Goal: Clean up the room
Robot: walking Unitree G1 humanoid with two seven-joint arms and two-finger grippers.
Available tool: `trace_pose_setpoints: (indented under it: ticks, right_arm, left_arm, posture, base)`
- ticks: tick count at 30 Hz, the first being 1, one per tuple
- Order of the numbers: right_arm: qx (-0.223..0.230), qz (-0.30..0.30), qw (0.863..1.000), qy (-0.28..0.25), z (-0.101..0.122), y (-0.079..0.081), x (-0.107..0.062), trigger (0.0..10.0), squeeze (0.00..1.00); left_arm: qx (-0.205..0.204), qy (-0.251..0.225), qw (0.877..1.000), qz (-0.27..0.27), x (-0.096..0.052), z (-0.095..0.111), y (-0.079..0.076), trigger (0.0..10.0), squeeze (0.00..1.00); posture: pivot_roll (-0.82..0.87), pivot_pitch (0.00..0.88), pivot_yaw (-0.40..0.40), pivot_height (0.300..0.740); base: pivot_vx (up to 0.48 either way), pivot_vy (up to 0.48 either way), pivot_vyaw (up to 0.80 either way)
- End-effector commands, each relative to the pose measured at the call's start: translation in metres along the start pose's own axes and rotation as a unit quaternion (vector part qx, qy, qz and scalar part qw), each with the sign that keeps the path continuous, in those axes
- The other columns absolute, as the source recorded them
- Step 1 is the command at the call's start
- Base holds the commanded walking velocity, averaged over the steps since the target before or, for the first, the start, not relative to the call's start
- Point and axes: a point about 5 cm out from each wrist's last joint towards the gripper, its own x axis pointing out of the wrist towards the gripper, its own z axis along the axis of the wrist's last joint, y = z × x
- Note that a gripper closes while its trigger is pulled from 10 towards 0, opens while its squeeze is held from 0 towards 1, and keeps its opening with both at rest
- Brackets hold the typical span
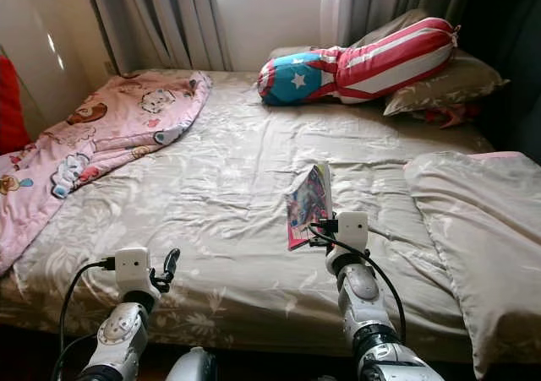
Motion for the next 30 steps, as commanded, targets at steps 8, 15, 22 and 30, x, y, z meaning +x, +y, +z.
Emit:
trace_pose_setpoints:
  ticks: [8, 15, 22, 30]
  right_arm:
    - [0.000, 0.002, 0.999, -0.034, 0.0165, 0.0019, 0.0063, 10.0, 0.00]
    - [-0.002, 0.001, 0.999, -0.033, 0.0174, 0.0018, 0.0070, 10.0, 0.00]
    - [-0.002, 0.000, 0.999, -0.032, 0.0174, 0.0008, 0.0070, 10.0, 0.00]
    - [0.001, 0.001, 0.999, -0.033, 0.0177, 0.0014, 0.0072, 10.0, 0.00]
  left_arm:
    - [-0.006, -0.006, 1.000, 0.003, 0.0048, 0.0057, 0.0010, 10.0, 0.00]
    - [-0.008, -0.007, 1.000, 0.001, 0.0054, 0.0067, 0.0017, 10.0, 0.00]
    - [-0.008, -0.006, 1.000, 0.001, 0.0060, 0.0075, 0.0026, 10.0, 0.00]
    - [-0.007, -0.004, 1.000, 0.003, 0.0060, 0.0072, 0.0040, 10.0, 0.00]
  posture:
    - [-0.10, 0.000, 0.011, 0.625]
    - [-0.10, 0.000, 0.010, 0.625]
    - [-0.09, 0.000, 0.008, 0.625]
    - [-0.10, 0.000, 0.009, 0.625]
  base:
    - [0.000, 0.000, 0.00]
    - [0.000, 0.000, 0.00]
    - [0.000, 0.000, 0.00]
    - [0.000, 0.000, 0.00]
